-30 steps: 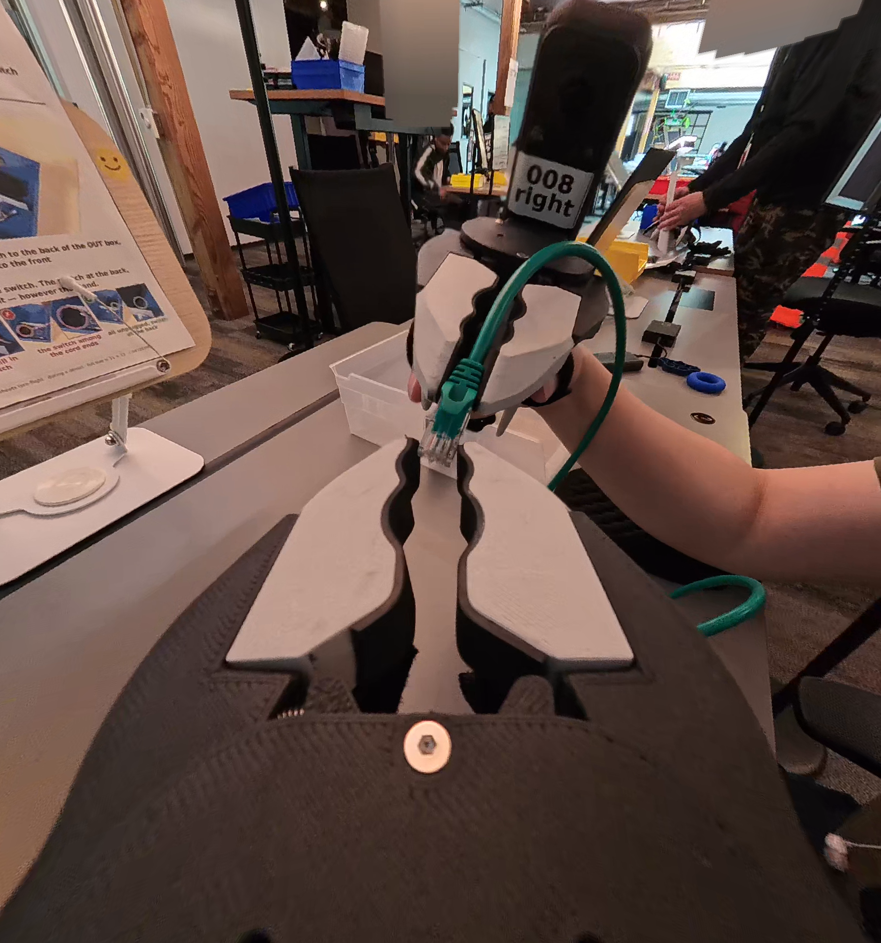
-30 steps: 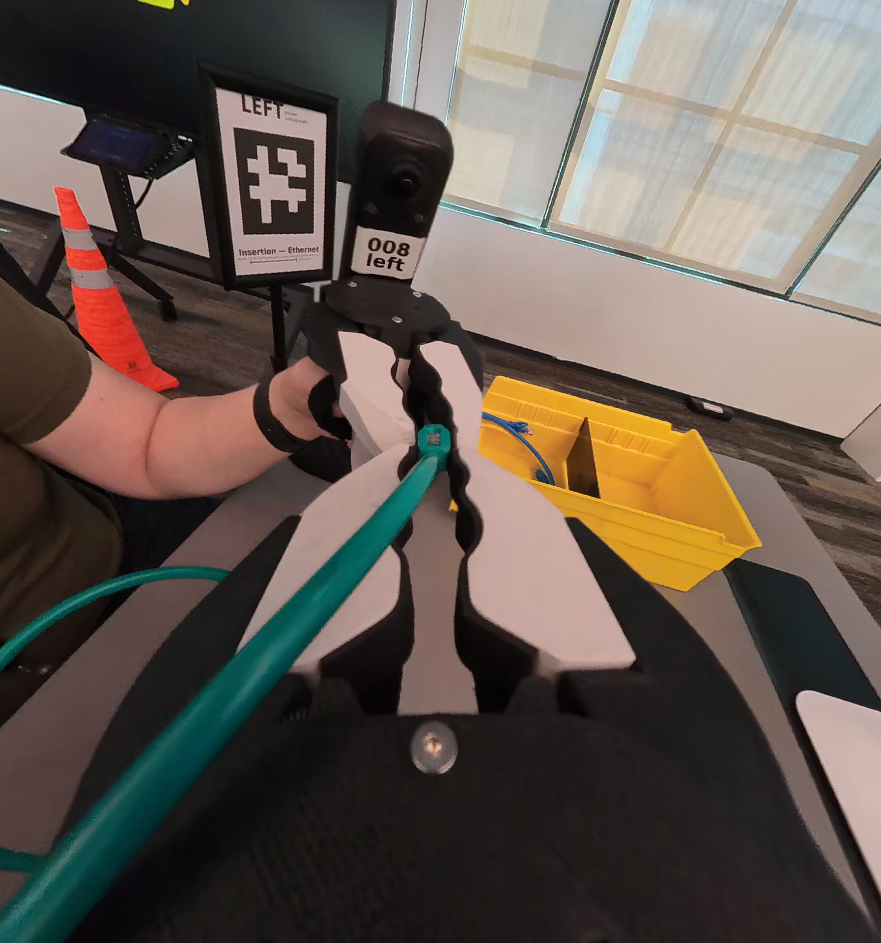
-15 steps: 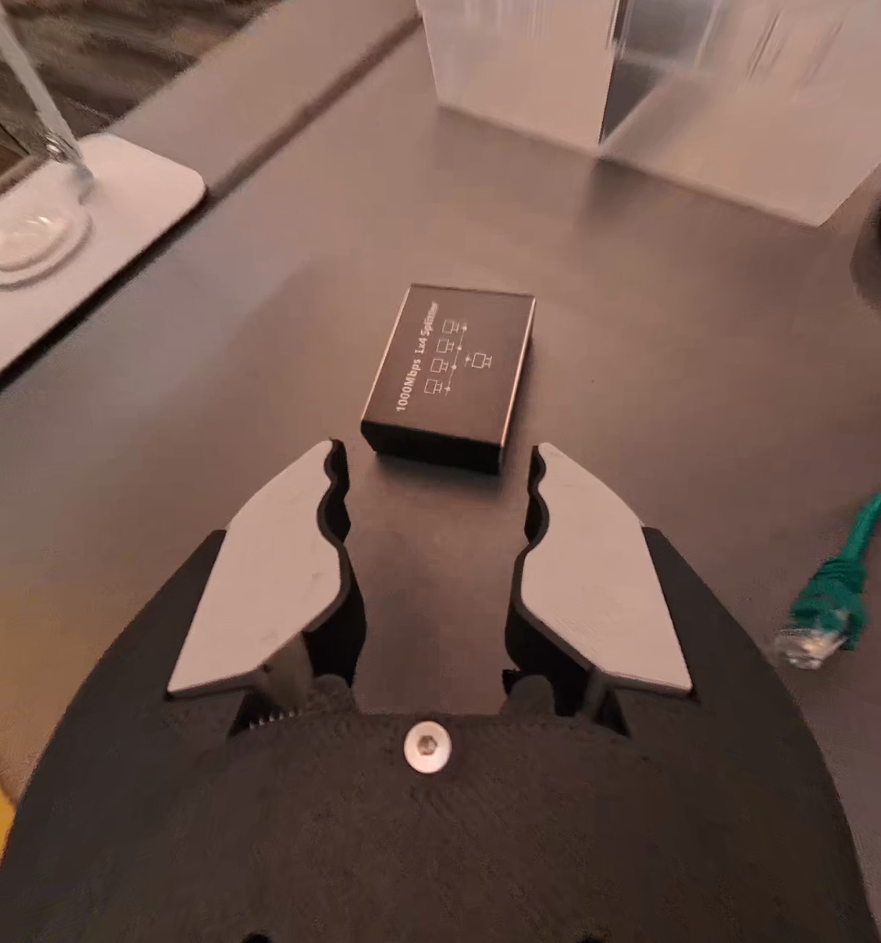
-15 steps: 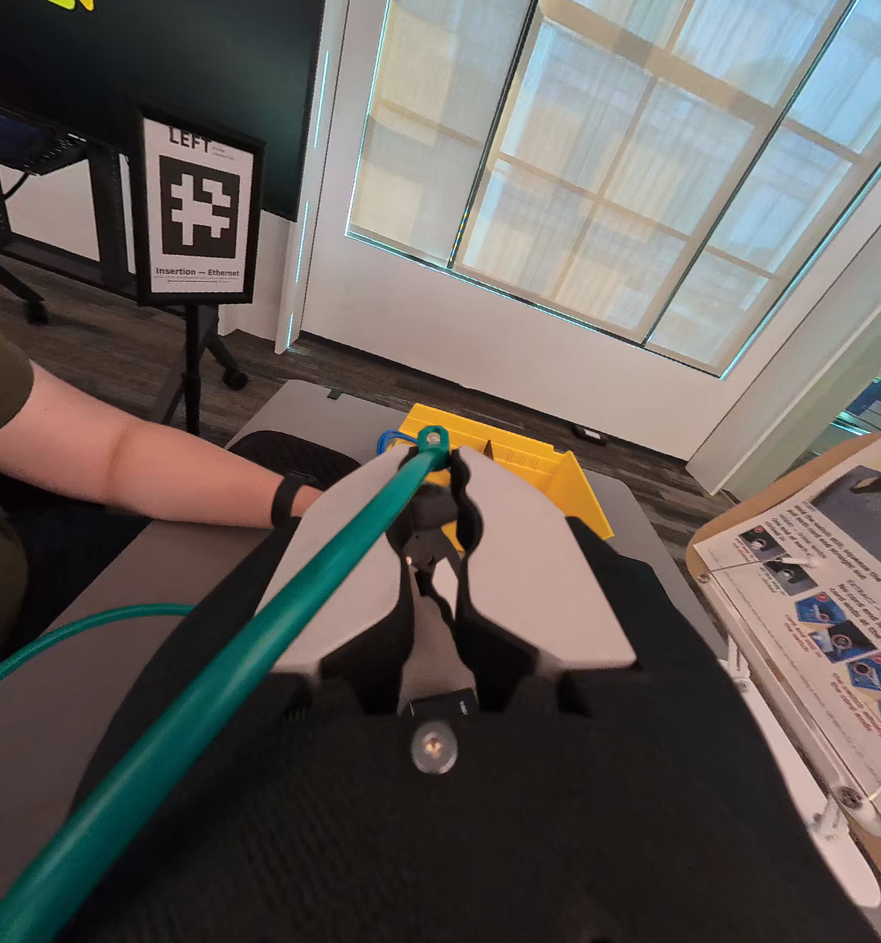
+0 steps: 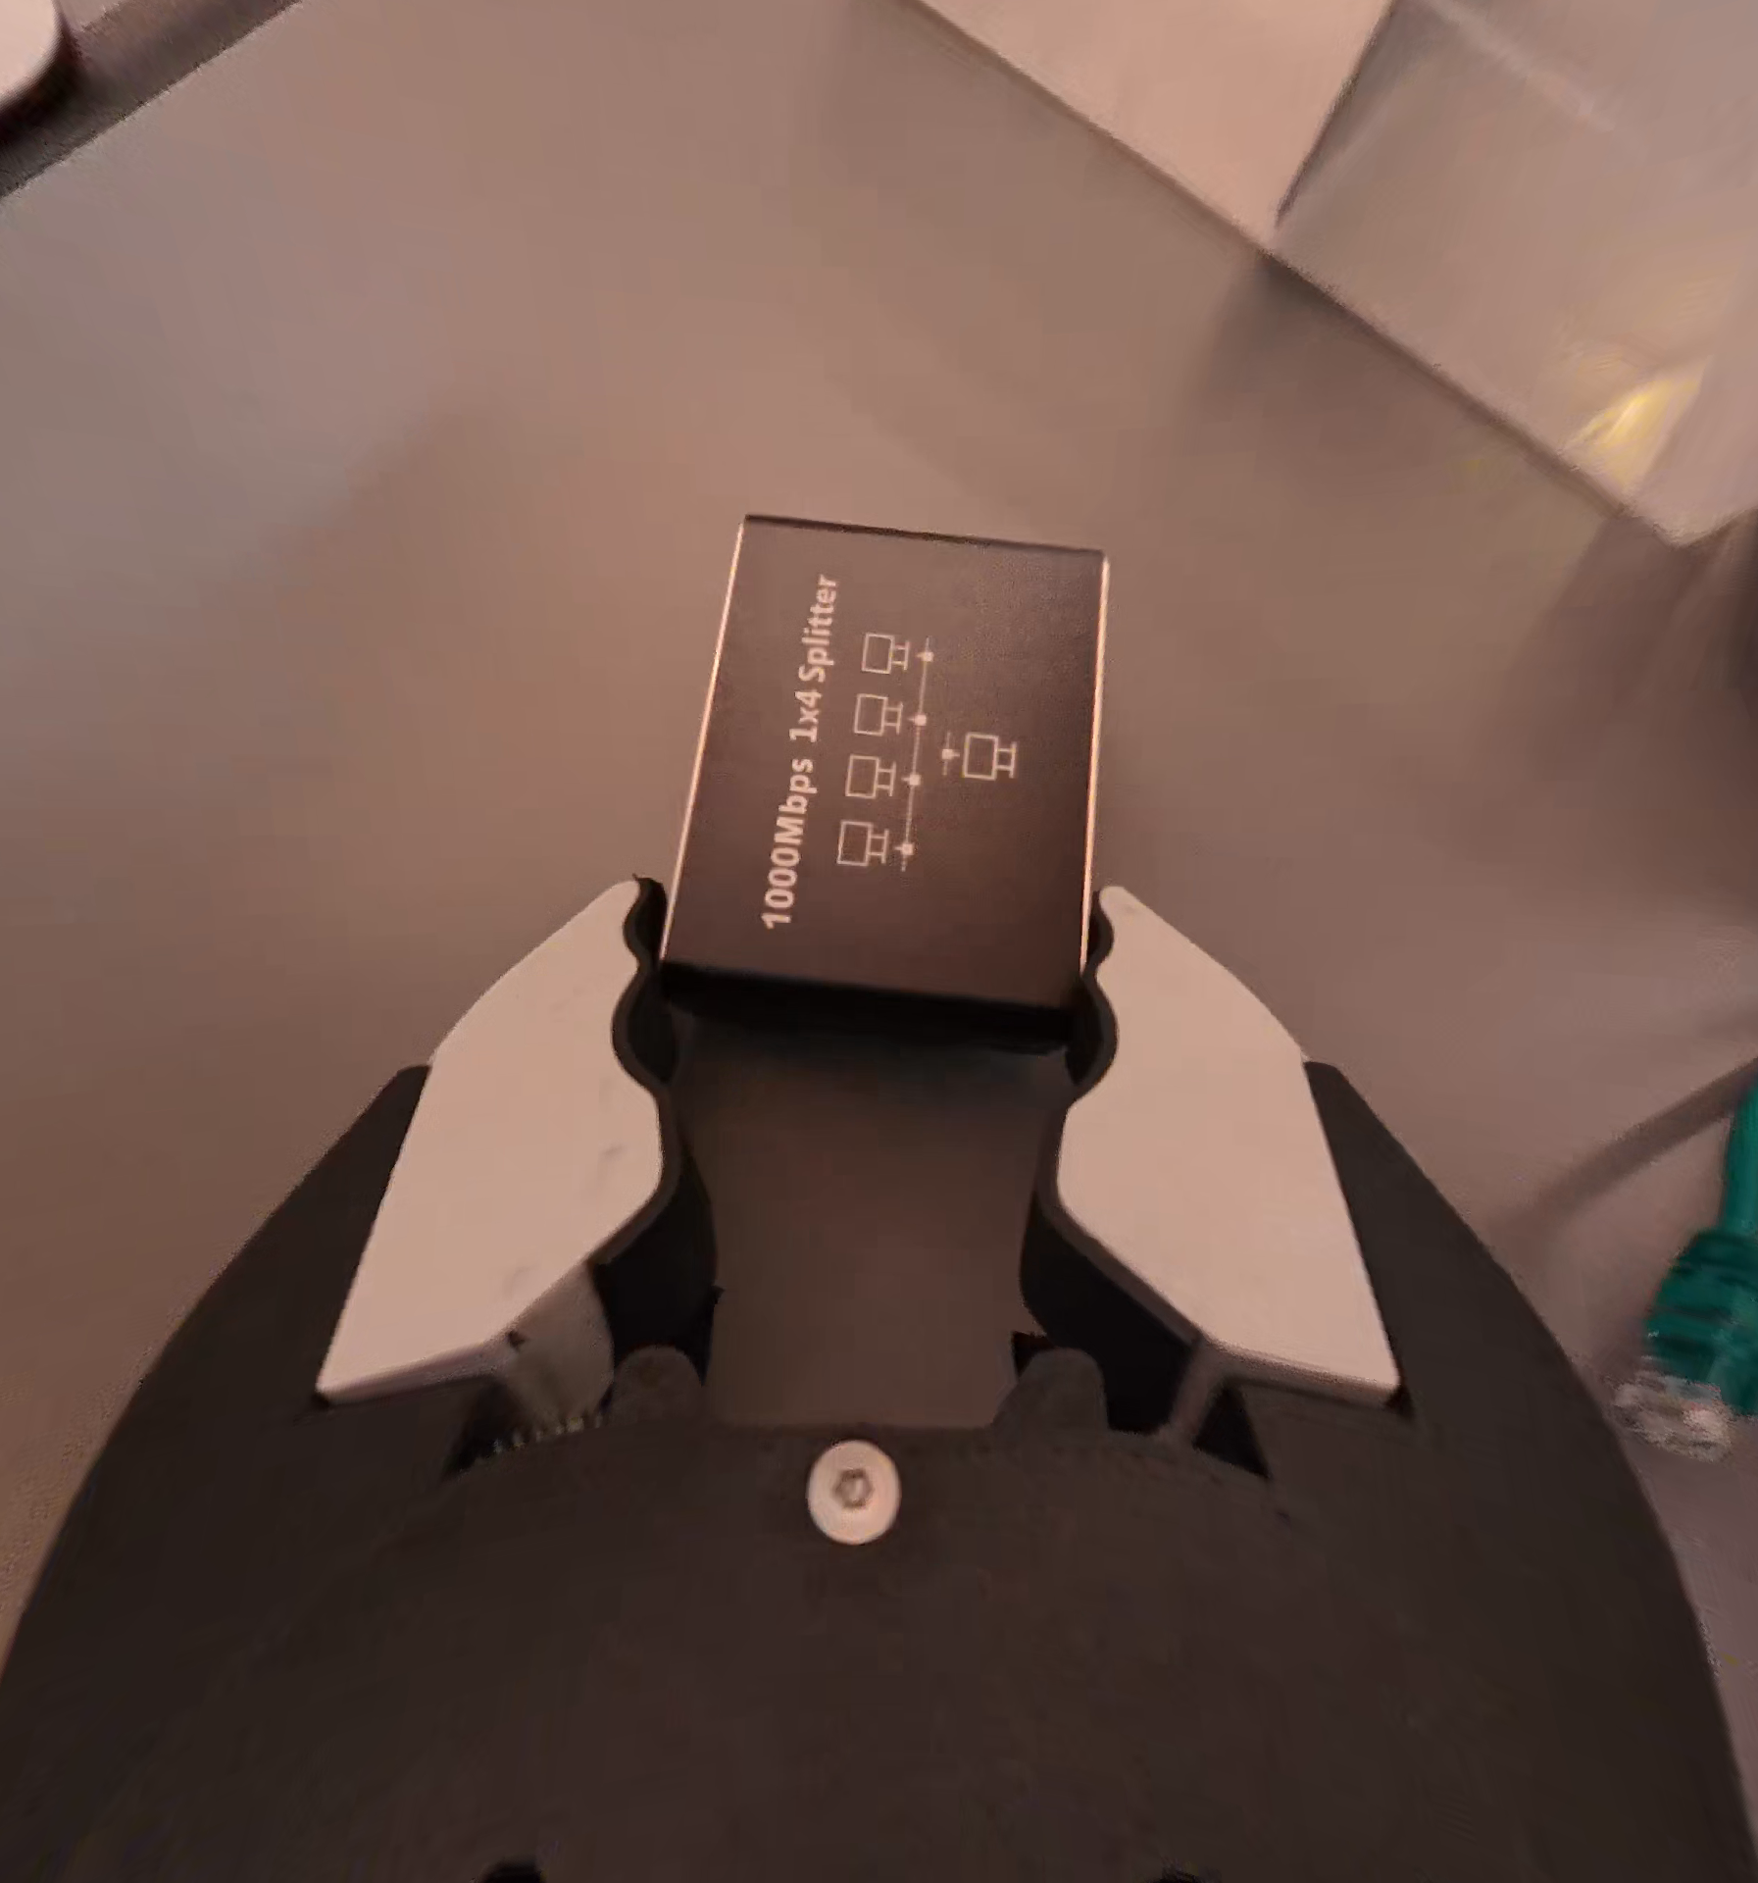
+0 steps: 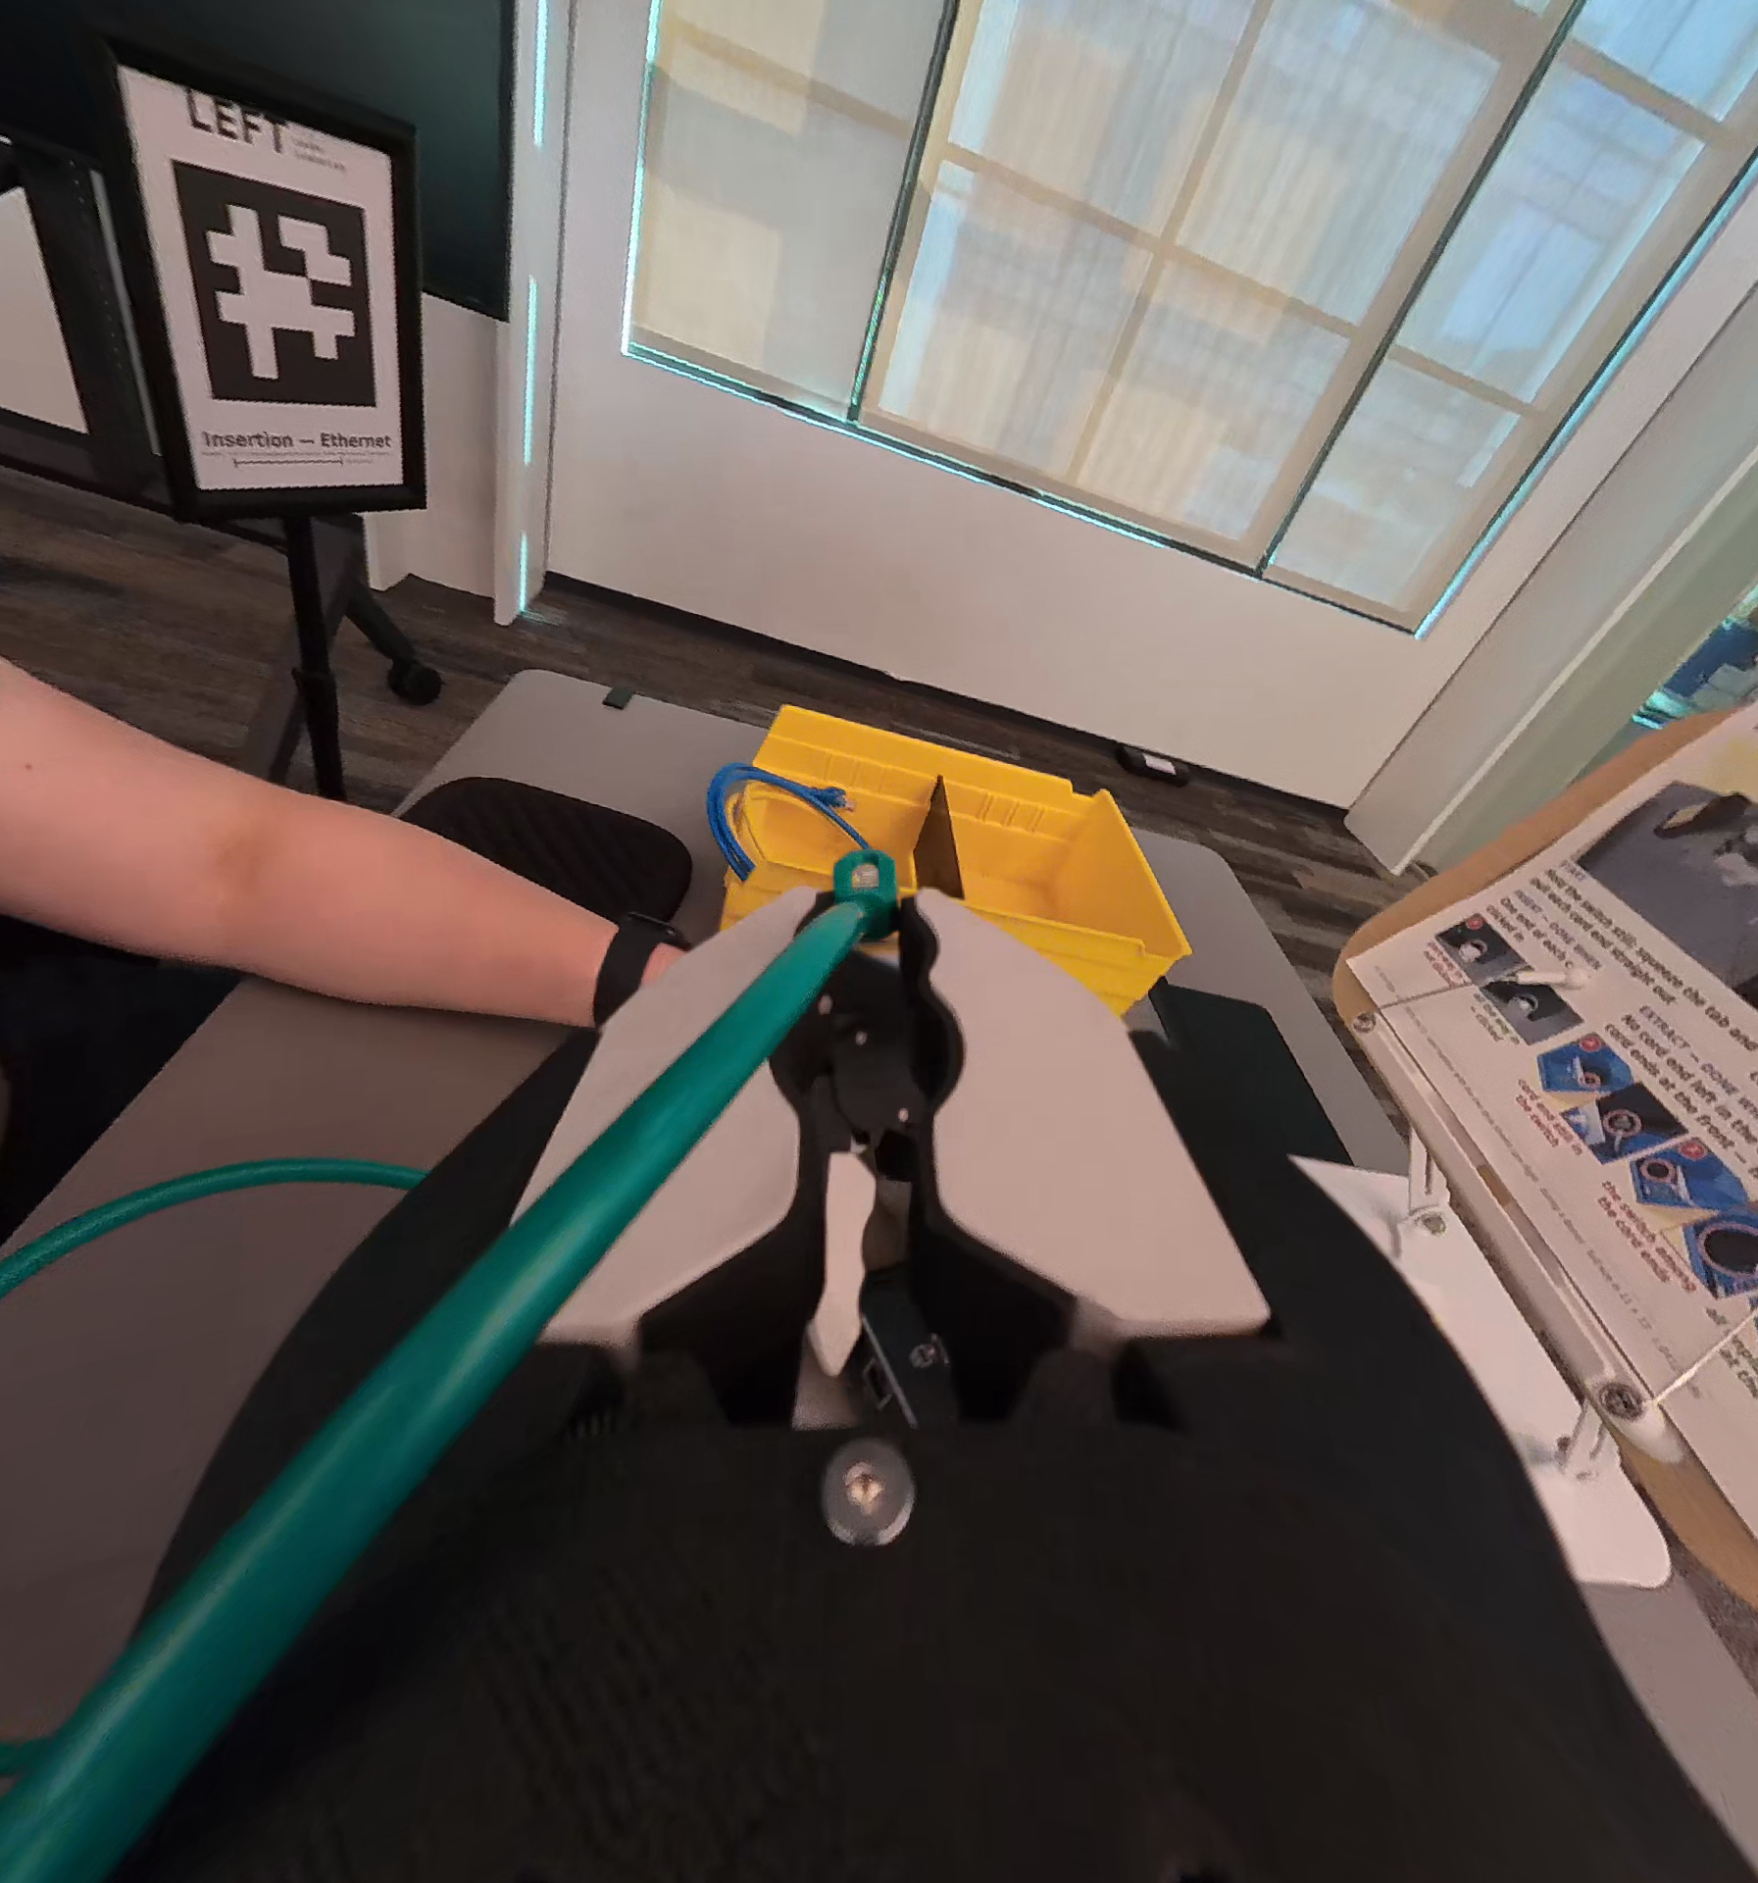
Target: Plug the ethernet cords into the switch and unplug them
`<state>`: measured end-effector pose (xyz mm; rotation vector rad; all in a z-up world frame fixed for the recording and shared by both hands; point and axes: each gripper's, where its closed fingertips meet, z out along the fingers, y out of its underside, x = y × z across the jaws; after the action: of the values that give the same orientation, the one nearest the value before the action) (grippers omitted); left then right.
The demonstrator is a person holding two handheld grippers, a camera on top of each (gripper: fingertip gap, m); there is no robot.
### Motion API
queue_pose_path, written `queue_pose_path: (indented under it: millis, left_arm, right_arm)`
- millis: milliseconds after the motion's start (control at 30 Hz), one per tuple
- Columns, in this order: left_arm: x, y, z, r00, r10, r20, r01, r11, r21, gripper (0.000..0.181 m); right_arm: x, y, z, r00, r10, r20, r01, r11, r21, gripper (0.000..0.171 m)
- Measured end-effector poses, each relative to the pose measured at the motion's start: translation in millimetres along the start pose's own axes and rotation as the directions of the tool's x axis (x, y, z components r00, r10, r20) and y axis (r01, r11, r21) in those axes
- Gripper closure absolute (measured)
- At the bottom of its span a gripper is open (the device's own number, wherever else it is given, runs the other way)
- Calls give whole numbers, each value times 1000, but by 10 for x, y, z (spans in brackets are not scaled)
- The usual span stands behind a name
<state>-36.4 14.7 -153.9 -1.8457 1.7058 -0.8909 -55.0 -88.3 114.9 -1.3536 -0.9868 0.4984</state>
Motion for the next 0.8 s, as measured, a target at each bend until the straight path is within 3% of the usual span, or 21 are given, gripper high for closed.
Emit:
queue_pose_path:
  millis: [133,267,500,800]
  left_arm:
    - [-64,-289,-155,956,-231,-182,260,953,154,106]
    - [-106,-718,-509,919,-264,-292,355,875,328,106]
    - [-34,-1396,-1169,924,-241,-296,370,759,536,105]
    - [311,-1640,-1552,939,-169,-300,324,726,606,106]
  right_arm:
    - [158,167,83,996,52,-67,-56,997,-60,159]
    - [387,337,162,978,56,-202,-82,989,-121,159]
    - [645,305,173,894,-144,-424,86,985,-152,159]
    - [604,143,218,862,-196,-467,180,980,-79,159]
